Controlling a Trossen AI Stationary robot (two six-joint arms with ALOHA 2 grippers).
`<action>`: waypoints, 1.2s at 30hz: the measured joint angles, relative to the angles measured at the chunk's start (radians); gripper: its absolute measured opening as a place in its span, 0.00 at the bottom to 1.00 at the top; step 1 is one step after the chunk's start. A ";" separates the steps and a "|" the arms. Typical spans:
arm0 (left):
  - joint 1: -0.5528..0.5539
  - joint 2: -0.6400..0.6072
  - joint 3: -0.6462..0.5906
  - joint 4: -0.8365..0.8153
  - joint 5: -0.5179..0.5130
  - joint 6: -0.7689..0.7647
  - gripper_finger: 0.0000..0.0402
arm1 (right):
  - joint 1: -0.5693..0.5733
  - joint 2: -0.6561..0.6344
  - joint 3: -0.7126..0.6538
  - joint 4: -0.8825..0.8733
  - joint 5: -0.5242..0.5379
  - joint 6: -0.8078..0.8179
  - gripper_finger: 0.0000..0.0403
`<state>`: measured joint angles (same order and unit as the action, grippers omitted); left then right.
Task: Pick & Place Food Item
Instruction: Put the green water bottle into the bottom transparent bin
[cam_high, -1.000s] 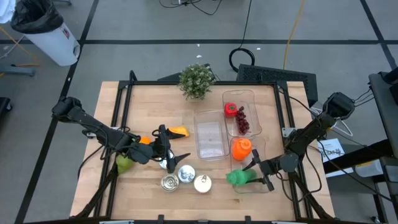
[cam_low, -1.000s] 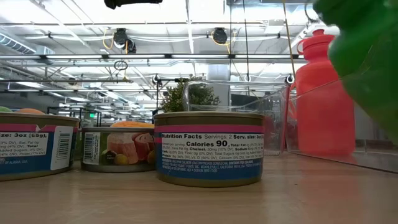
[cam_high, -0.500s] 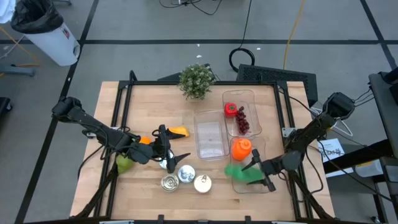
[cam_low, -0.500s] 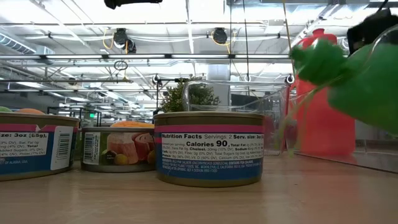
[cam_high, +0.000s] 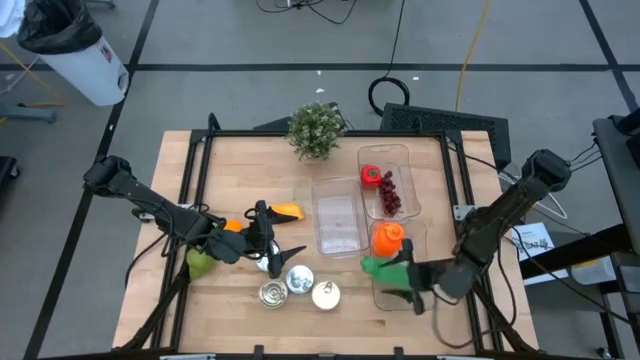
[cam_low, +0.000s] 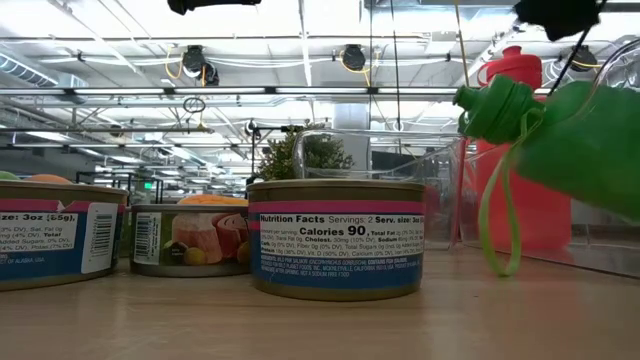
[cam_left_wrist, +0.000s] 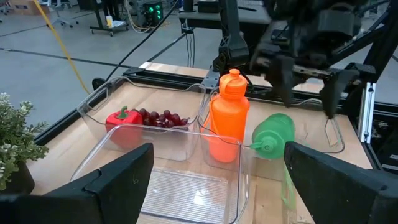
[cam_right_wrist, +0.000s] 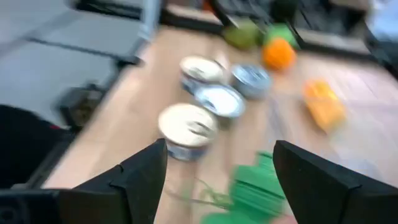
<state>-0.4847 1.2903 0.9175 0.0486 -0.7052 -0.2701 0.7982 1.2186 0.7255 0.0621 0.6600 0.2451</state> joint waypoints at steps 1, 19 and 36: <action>0.000 0.000 0.000 0.000 0.000 0.000 0.91 | -0.013 0.010 0.050 -0.100 0.008 0.065 0.69; 0.000 0.000 0.000 -0.014 0.001 -0.002 0.91 | -0.203 0.315 0.426 -0.685 -0.184 0.287 0.67; 0.000 0.000 0.000 -0.018 0.001 -0.004 0.91 | -0.207 0.315 0.426 -0.695 -0.264 0.272 0.55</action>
<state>-0.4850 1.2903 0.9176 0.0311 -0.7044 -0.2740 0.5907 1.5333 1.1513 -0.6329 0.3963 0.5167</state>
